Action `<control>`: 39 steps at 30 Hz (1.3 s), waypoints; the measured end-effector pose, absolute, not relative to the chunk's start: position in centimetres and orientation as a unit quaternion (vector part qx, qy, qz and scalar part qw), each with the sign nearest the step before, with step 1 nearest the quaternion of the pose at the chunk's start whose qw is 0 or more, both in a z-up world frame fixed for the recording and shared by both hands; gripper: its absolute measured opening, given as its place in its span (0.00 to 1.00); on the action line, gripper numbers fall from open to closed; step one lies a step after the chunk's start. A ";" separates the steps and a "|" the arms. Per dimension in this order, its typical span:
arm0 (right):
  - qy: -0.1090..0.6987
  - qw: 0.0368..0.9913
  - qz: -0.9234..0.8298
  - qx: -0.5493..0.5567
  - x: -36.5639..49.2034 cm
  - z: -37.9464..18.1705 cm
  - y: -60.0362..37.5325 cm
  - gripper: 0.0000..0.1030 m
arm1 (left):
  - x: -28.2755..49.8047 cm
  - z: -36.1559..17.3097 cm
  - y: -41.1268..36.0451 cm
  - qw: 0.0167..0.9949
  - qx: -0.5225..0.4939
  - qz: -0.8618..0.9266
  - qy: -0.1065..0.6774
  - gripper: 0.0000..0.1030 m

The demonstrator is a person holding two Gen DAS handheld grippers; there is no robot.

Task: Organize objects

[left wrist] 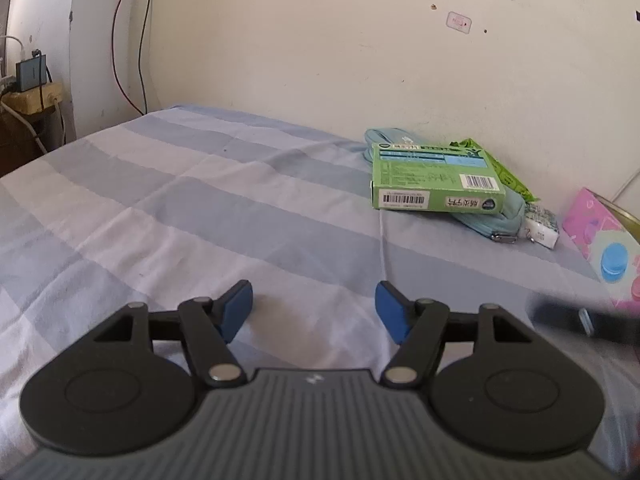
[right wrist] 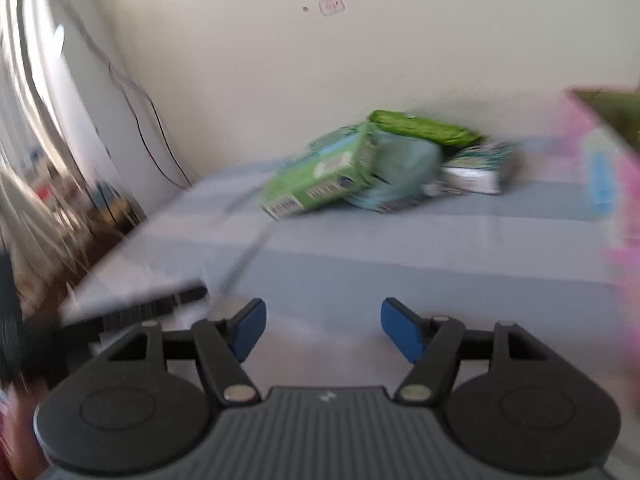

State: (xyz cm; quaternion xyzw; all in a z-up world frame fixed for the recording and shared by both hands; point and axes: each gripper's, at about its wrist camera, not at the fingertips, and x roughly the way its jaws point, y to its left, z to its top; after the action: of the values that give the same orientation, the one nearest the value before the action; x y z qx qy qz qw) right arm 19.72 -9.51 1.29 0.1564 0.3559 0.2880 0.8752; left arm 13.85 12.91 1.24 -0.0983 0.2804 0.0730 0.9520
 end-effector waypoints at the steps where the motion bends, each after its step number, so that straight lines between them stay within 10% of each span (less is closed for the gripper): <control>1: 0.361 0.866 0.292 0.184 20.8 1.0 -9.2 0.64 | 13.7 1.3 12.9 0.953 -0.100 0.071 0.278 0.68; 12: 0.351 0.811 0.230 0.407 30.1 -2.0 -6.6 0.64 | 13.7 1.3 13.7 0.951 -0.131 0.065 0.273 0.70; 14: 0.364 0.805 0.220 0.414 30.8 -2.4 -6.5 0.37 | 13.7 1.3 13.8 0.951 -0.132 0.065 0.272 0.71; 16: 0.377 0.789 0.225 0.430 30.6 -3.0 -7.0 0.30 | 13.7 1.2 14.0 0.950 -0.137 0.066 0.272 0.72; 39: 0.416 0.816 0.306 0.261 5.6 -2.1 -21.6 0.23 | 13.2 1.4 12.6 0.957 -0.082 0.091 0.264 0.74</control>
State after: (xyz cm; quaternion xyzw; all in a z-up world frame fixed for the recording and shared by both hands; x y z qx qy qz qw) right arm 5.62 -21.62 -2.11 0.2611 0.4160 0.3057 0.8157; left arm 13.24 12.65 1.40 -0.0819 0.2639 0.0913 0.9567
